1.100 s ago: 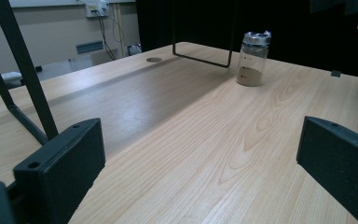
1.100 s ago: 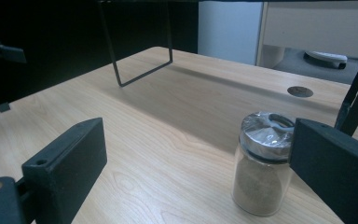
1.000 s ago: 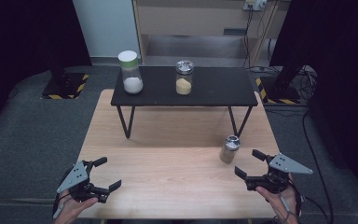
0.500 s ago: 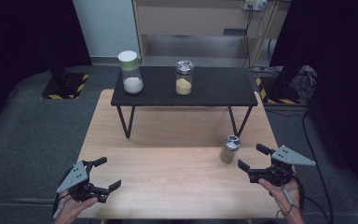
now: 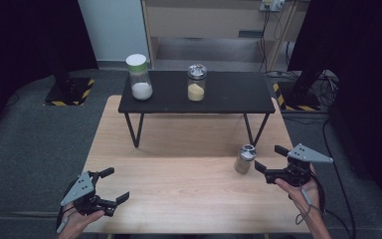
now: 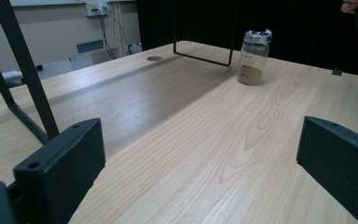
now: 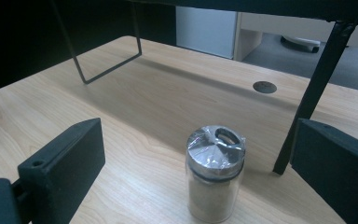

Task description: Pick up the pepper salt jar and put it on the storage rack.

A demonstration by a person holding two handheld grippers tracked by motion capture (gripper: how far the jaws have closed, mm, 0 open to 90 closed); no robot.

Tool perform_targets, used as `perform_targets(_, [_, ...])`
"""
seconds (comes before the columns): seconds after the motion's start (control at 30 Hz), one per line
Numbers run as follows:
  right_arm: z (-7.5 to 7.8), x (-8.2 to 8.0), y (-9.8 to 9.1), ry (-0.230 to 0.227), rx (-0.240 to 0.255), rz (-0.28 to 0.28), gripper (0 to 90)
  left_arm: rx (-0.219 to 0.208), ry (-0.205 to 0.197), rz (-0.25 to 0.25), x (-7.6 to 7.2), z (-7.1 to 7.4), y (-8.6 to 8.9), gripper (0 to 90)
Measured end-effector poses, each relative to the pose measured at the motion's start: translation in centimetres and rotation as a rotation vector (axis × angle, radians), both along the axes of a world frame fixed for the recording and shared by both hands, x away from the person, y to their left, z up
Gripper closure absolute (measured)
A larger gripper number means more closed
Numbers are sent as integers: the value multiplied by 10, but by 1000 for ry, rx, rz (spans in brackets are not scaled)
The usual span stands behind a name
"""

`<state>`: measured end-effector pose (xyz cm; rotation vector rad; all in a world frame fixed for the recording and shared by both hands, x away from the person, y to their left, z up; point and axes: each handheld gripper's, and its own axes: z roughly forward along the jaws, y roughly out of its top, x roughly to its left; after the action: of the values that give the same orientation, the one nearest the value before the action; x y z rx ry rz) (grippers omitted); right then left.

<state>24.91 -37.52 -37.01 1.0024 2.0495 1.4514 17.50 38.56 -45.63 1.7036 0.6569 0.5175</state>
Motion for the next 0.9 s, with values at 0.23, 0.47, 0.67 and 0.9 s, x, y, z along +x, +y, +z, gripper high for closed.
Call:
perform_targets(0.23, [2, 15, 5, 13, -16, -3, 37, -1, 2, 0, 0, 0, 0, 0])
perform_targets(0.47, [-1, 31, 11, 42, -26, -13, 37, -2, 3, 1, 0, 0, 0, 0])
perform_targets(0.67, [-4, 41, 14, 65, -38, -19, 38, -2, 4, 1, 0, 0, 0, 0])
perform_targets(0.9, [-10, 50, 19, 90, -52, -20, 39, 0, 4, -1, 0, 0, 0, 0])
